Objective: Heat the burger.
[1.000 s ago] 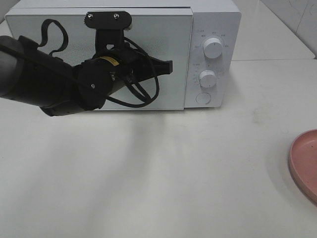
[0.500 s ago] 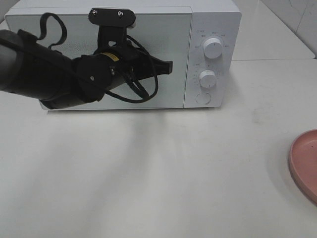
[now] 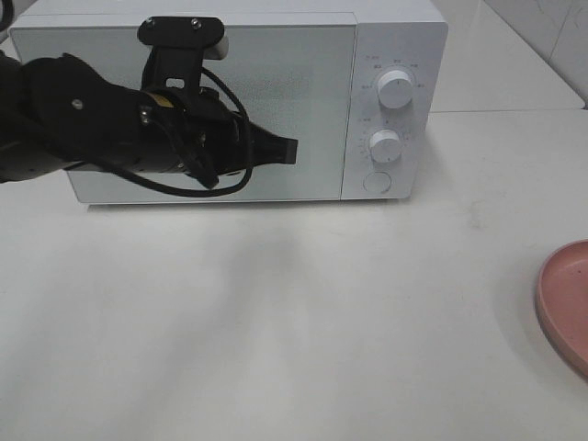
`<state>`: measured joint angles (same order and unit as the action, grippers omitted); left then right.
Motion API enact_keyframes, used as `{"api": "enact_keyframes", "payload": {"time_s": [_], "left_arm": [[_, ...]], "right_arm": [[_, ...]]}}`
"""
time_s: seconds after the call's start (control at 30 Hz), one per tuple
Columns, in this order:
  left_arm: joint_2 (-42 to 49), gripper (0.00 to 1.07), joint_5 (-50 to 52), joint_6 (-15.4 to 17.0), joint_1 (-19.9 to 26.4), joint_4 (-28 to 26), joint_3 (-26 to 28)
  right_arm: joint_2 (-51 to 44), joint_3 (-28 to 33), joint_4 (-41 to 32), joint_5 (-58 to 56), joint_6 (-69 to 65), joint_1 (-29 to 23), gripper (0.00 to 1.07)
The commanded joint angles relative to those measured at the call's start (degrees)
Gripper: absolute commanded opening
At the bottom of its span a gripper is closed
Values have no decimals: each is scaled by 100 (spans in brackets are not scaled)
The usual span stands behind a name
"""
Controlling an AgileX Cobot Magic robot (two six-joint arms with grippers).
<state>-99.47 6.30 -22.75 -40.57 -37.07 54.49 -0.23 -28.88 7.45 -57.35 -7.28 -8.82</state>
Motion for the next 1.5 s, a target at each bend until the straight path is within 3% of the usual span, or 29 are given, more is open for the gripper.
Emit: {"api": "enact_keyframes", "payload": {"time_s": [0.03, 0.07, 0.1, 0.13, 0.17, 0.2, 0.43, 0.5, 0.53, 0.57, 0.63, 0.67, 0.73, 0.8, 0.93, 1.0, 1.03, 1.1, 1.13, 1.17, 1.27, 1.5], "left_arm": [[327, 41, -630, -11, 40, -86, -189], [430, 72, -985, -11, 109, -80, -264], [430, 72, -985, -11, 109, -80, -264], [464, 86, -1157, -11, 143, -80, -275], [464, 86, -1157, -11, 143, -80, -275], [521, 101, -1719, -6, 292, -23, -275], [768, 100, -3472, 52, 1066, 350, -275], [900, 100, -4062, 52, 1490, 395, -275], [900, 100, -4062, 52, 1490, 395, -275], [997, 100, -4561, 52, 1828, 395, -275], [1043, 100, -4807, 52, 1960, 395, -275], [1163, 100, -5271, 52, 2298, 418, -275], [1215, 100, -5460, 52, 2429, 435, -275], [1398, 100, -6068, 52, 2934, 619, -275], [1621, 100, -6583, 69, 3392, 934, -275], [1862, 100, -6944, 201, 3873, 1324, -275], [1862, 100, -6944, 201, 3873, 1324, -275], [2194, 100, -7179, 602, 4366, 1725, -281], [2194, 100, -7179, 602, 4366, 1725, -281], [2452, 100, -7151, 900, 4618, 1891, -298], [2916, 100, -7105, 1112, 4853, 2086, -435], [4171, 100, -7087, 1157, 4882, 2280, -957]], "right_arm": [[-166, 34, 6, 23, 92, 34, 76], [-166, 34, 6, 23, 92, 34, 76], [-166, 34, 6, 23, 92, 34, 76], [-166, 34, 6, 23, 92, 34, 76], [-166, 34, 6, 23, 92, 34, 76], [-166, 34, 6, 23, 92, 34, 76], [-166, 34, 6, 23, 92, 34, 76], [-166, 34, 6, 23, 92, 34, 76], [-166, 34, 6, 23, 92, 34, 76], [-166, 34, 6, 23, 92, 34, 76], [-166, 34, 6, 23, 92, 34, 76], [-166, 34, 6, 23, 92, 34, 76], [-166, 34, 6, 23, 92, 34, 76], [-166, 34, 6, 23, 92, 34, 76], [-166, 34, 6, 23, 92, 34, 76], [-166, 34, 6, 23, 92, 34, 76], [-166, 34, 6, 23, 92, 34, 76], [-166, 34, 6, 23, 92, 34, 76], [-166, 34, 6, 23, 92, 34, 76], [-166, 34, 6, 23, 92, 34, 76], [-166, 34, 6, 23, 92, 34, 76], [-166, 34, 6, 23, 92, 34, 76]]}}
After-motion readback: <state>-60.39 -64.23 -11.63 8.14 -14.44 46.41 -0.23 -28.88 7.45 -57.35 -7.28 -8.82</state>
